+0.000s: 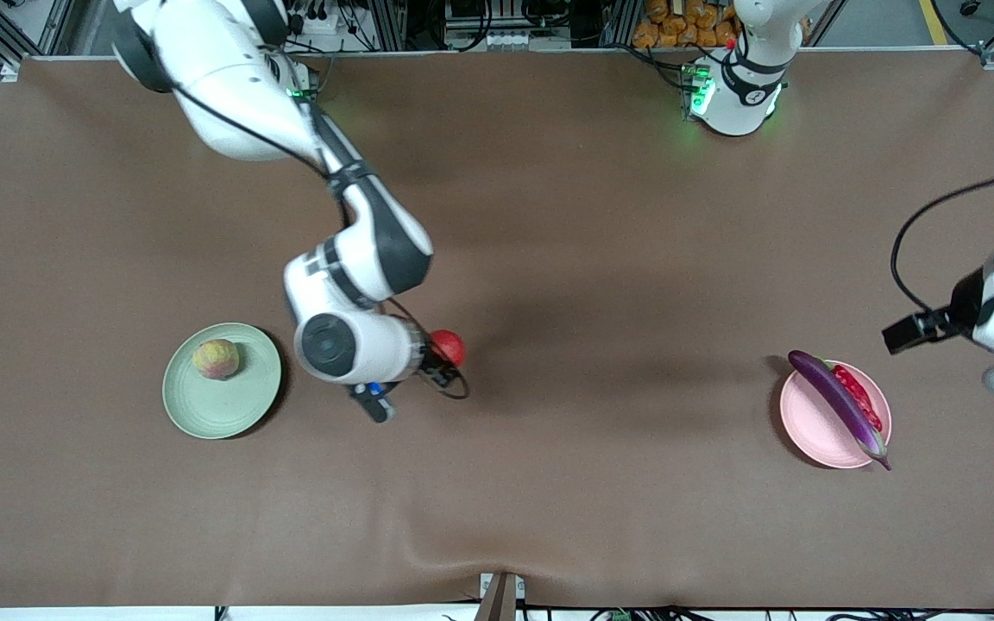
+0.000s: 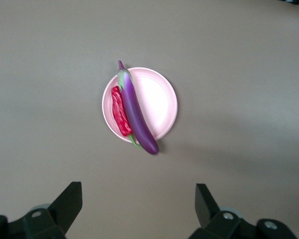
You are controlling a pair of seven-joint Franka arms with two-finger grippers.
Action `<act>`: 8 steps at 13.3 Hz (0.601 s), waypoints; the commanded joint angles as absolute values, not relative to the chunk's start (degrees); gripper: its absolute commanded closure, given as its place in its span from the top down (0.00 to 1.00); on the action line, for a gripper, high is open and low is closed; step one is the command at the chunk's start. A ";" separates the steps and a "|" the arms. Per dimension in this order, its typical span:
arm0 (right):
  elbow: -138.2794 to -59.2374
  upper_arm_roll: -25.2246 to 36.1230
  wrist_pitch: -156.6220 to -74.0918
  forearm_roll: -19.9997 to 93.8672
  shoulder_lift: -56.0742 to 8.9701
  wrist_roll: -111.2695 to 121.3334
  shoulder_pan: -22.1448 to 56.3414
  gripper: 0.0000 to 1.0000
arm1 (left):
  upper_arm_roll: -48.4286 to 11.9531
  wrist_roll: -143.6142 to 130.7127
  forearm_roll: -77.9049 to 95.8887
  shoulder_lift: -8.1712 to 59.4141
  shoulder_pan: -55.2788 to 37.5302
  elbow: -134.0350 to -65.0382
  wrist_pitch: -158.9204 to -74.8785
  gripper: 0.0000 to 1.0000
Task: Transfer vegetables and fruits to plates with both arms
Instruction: 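Carry the pomegranate to the green plate while the left gripper withdraws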
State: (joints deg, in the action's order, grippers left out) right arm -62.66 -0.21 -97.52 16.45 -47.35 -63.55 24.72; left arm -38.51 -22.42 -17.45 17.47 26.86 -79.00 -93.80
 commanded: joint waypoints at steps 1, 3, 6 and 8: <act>-65.21 0.69 -89.50 12.59 -43.43 -48.75 18.39 0.00 | -36.49 -17.78 -11.71 10.31 25.85 -81.29 -91.59 1.00; -65.74 1.23 -87.10 11.16 -42.72 -39.32 13.91 0.00 | -24.77 -15.22 -7.84 7.57 16.93 -81.30 -90.27 1.00; -68.98 1.85 -91.03 7.13 -43.33 -27.03 7.32 0.00 | -4.10 -7.93 1.91 2.83 2.41 -86.03 -89.82 1.00; -75.12 1.76 -98.66 7.73 -43.50 -22.17 3.88 0.00 | 2.96 -7.91 2.46 0.45 -3.84 -89.46 -89.21 1.00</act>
